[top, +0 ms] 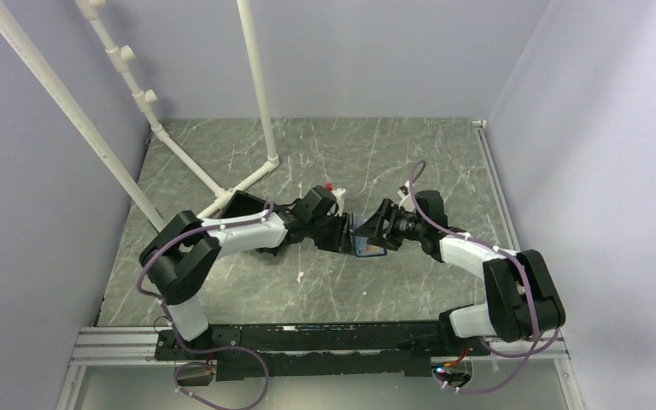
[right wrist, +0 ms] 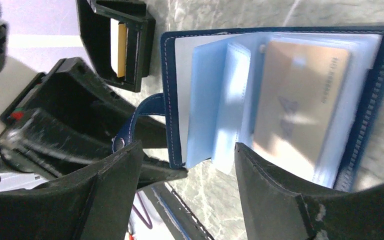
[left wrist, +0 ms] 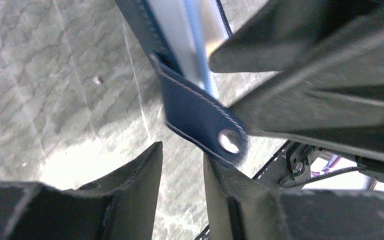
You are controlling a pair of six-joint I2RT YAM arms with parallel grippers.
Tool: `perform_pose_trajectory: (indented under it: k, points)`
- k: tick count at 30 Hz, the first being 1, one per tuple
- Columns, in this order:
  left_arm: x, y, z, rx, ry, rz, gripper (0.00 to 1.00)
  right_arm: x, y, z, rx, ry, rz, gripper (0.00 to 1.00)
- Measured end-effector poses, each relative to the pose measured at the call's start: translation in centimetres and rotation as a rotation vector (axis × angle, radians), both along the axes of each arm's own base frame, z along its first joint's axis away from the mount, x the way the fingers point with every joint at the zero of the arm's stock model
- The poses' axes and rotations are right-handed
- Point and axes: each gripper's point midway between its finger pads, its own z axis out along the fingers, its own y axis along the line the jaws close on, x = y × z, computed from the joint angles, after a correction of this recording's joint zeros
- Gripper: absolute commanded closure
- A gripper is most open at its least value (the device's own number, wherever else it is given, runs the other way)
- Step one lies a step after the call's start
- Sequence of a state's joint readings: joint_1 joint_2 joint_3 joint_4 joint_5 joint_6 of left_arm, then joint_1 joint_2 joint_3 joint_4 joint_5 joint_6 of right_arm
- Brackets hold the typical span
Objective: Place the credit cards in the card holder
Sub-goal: Open the card holder at the center of the board.
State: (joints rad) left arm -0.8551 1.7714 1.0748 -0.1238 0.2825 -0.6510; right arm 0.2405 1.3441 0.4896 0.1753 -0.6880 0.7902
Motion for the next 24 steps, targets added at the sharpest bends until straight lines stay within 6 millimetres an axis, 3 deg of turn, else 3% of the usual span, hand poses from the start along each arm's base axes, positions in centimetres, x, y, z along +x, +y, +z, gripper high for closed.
perform_pose_trajectory:
  k: [5,14,17,24]
  points:
    - [-1.2,1.9,2.7,-0.026,-0.044,0.015,0.46,0.0,2.3,-0.1,0.016,0.009,0.059,0.23]
    - [-2.0,4.7,9.2,-0.097,-0.166,0.067,0.45,-0.1,4.4,-1.9,0.084,0.087,0.117,0.18]
    - [-1.6,4.9,9.4,-0.1,-0.176,0.081,0.47,-0.1,4.6,-2.0,0.091,0.097,0.128,0.18]
    - [-0.5,4.8,8.2,-0.085,-0.159,0.105,0.47,1.9,5.4,0.6,0.114,0.01,0.149,0.16]
